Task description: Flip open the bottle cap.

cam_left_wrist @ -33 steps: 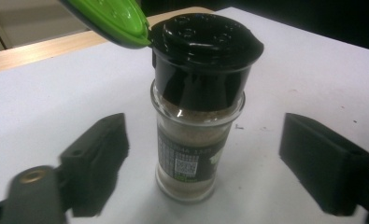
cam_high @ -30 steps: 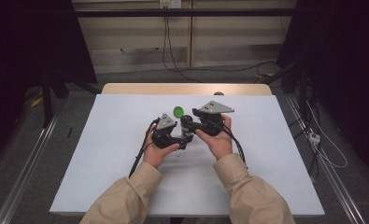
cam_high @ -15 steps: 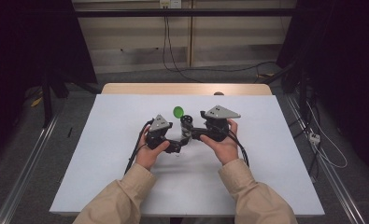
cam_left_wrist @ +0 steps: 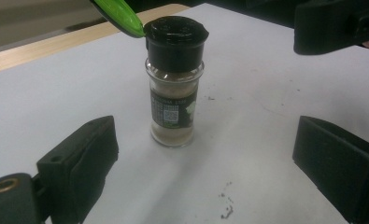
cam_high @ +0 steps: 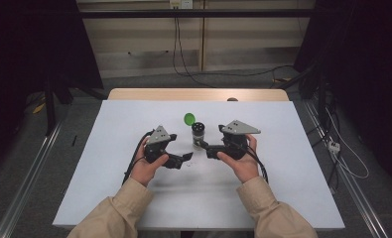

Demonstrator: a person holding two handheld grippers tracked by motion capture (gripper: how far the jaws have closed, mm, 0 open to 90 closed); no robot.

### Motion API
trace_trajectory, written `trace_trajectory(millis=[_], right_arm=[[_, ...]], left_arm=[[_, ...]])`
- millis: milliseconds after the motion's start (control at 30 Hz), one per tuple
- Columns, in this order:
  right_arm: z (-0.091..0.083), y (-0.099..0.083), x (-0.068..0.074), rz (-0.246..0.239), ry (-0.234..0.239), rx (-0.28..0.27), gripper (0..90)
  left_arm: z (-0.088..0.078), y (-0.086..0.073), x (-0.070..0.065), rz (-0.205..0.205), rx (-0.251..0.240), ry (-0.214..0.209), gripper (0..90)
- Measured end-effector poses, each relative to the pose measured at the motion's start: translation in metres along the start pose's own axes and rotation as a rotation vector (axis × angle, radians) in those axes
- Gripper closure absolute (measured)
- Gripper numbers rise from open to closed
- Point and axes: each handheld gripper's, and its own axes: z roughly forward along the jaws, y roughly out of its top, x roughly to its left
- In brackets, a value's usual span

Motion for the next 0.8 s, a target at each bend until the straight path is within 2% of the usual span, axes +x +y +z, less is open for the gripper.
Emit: trace_trajectory(millis=[100, 267, 400, 567, 800], right_arm=[[-0.005, -0.005, 0.000, -0.007, 0.000, 0.014, 10.5], [-0.014, -0.013, -0.004, -0.003, -0.006, 0.032, 8.3], [-0.021, -0.021, -0.007, -0.019, -0.019, 0.050, 7.5], [-0.031, -0.031, -0.011, -0.019, -0.023, 0.056, 6.7], [-0.043, -0.045, -0.015, -0.023, -0.036, 0.073, 6.2]], left_arm=[[-0.006, -0.002, 0.001, -0.004, -0.003, 0.000, 7.0], [-0.014, -0.006, 0.002, 0.010, 0.001, 0.006, 7.0], [-0.020, -0.009, 0.002, 0.017, 0.010, 0.005, 7.0], [-0.029, -0.013, 0.004, 0.000, 0.007, -0.010, 7.0], [-0.040, -0.021, 0.007, -0.010, 0.006, -0.006, 7.0]])
